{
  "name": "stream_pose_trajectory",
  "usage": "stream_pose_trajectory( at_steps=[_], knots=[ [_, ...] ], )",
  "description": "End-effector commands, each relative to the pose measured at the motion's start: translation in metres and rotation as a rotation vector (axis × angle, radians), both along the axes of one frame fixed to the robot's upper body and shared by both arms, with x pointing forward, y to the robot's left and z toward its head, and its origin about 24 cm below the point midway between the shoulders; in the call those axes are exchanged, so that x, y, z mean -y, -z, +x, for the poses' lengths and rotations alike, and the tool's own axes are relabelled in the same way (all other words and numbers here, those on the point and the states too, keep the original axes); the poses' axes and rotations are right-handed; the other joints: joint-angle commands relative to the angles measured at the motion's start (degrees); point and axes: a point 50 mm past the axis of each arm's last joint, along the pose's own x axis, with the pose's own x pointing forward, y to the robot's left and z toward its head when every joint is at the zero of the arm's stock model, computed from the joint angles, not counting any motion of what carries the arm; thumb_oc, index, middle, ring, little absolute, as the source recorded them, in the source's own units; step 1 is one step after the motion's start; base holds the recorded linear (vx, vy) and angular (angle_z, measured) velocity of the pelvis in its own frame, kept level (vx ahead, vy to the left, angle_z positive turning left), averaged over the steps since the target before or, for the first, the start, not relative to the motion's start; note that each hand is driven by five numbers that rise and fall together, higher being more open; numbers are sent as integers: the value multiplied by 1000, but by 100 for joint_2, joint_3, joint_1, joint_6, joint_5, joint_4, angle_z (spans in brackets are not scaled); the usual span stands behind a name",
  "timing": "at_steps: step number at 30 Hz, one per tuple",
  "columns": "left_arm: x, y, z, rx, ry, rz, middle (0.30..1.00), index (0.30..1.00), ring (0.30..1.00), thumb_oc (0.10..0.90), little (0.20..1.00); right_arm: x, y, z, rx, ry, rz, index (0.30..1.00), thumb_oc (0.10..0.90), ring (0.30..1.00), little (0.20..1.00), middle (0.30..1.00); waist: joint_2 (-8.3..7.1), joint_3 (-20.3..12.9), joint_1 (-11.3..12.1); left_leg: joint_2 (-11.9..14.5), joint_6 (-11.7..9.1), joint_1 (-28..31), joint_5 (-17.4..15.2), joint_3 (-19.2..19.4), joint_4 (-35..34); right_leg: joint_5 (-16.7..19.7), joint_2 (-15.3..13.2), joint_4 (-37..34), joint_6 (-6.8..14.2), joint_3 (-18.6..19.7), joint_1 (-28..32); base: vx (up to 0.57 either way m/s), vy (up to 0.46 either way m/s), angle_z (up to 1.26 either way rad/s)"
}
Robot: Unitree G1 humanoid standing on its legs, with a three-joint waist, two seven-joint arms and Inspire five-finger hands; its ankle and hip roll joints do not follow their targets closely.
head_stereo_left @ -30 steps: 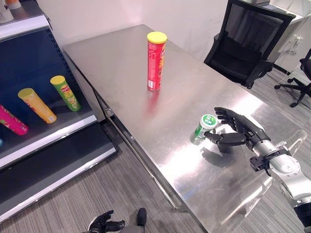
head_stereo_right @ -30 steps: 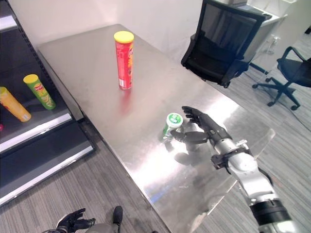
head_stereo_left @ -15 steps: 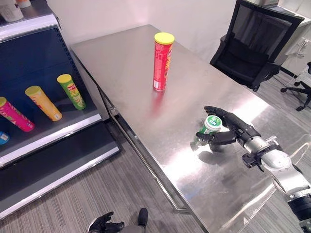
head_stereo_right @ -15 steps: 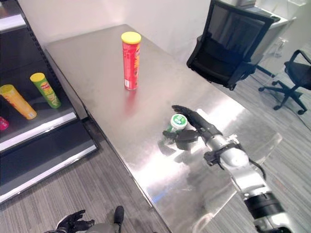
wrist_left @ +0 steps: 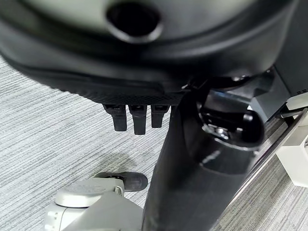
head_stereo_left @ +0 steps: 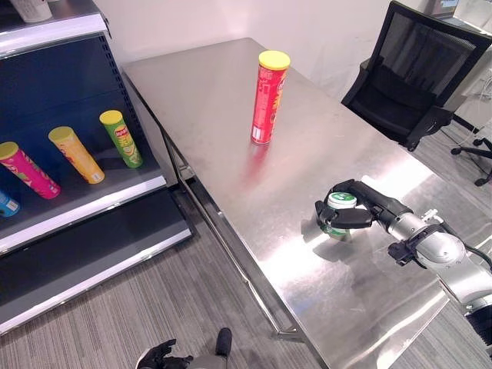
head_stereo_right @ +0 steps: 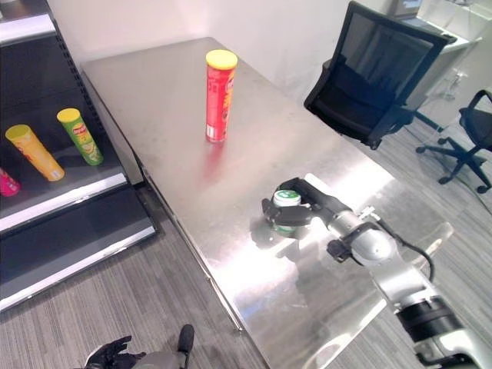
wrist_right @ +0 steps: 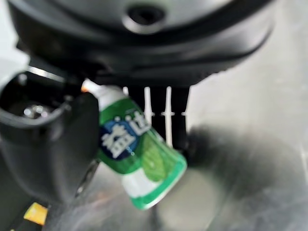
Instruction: Put the goods on the table back onto the shelves and tidy them up.
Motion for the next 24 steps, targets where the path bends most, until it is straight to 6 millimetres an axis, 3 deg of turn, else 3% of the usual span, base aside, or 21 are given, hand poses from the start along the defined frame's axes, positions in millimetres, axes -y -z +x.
stream_pose_trajectory(
  at_steps=[1,2,10,15,19,22,23,24],
  knots=[
    [-6,-5,8,26,71,55,900,900,900,800,900,-2,-42,3,205,-29,-2,300,400,300,300,300,172,-294,102,636,-417,222,-497,502,22,-131,77,144,186,5,-95,0,0,0],
    [-7,-5,8,27,69,55,900,900,900,800,900,-2,-45,2,221,-28,3,300,400,300,300,300,172,-298,99,638,-418,228,-499,500,22,-134,81,147,185,5,-93,-26,-31,-1],
    [-11,-8,10,44,57,67,900,900,900,800,900,-9,-146,-23,745,-35,126,300,400,300,300,300,163,-433,126,725,-554,176,-367,415,22,-191,222,61,87,38,-27,-52,-69,3],
    [-8,-7,10,45,61,61,900,900,900,800,900,-27,-178,-32,937,-99,227,300,400,300,300,300,186,-367,272,827,-689,-29,-132,273,67,-292,434,44,-67,71,-40,-112,-101,13],
    [-7,-10,15,76,64,48,900,900,900,800,900,-42,-191,-34,981,-169,240,300,400,300,300,300,252,-230,418,861,-776,-265,71,57,144,-327,577,44,-153,6,-78,-162,-95,28],
    [-6,-14,24,111,81,49,900,900,900,800,900,-45,-199,-38,1013,-180,193,300,400,300,300,300,301,-55,435,925,-837,-665,167,262,485,-290,520,44,-173,-289,-120,-202,5,74],
    [-4,-15,24,123,94,41,900,900,900,800,900,-47,-201,-40,1021,-196,182,300,400,300,300,300,322,-36,429,1133,-776,-584,18,513,672,-179,381,44,-146,-565,-154,-117,119,111],
    [-3,-15,24,123,98,41,900,900,900,800,900,-48,-202,-41,1024,-200,183,300,400,300,300,300,313,-38,409,1191,-786,-488,-66,438,710,-118,309,44,-133,-632,-155,-155,192,71]
  ],
)
